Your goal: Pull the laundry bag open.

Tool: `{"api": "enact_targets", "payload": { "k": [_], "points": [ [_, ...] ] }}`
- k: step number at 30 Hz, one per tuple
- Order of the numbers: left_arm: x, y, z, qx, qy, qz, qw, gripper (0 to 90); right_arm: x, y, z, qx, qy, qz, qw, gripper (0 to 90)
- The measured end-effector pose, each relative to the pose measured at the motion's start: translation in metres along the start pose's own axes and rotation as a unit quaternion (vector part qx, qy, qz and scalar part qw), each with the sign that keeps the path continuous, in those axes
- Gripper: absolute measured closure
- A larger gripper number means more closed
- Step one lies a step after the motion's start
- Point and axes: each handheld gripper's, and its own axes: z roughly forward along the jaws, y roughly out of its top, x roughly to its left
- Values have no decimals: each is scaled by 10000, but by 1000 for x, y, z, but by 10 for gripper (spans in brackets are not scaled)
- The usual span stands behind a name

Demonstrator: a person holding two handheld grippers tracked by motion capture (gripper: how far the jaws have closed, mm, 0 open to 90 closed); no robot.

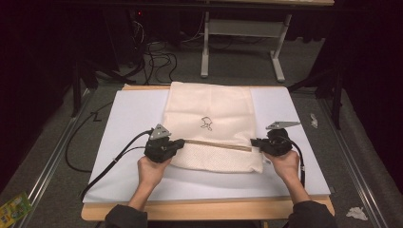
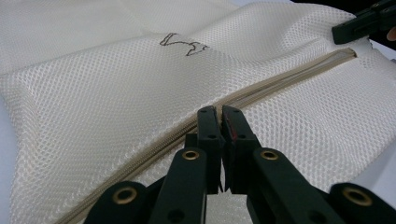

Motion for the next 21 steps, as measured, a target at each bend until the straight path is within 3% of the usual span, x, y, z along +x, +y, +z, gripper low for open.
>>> {"api": "enact_targets", "payload": {
  "k": [21],
  "points": [
    [11,0,-14,-133,207,-99,9996,871,-4,-2,0,43,-85,48,9999,889]
  ]
}}
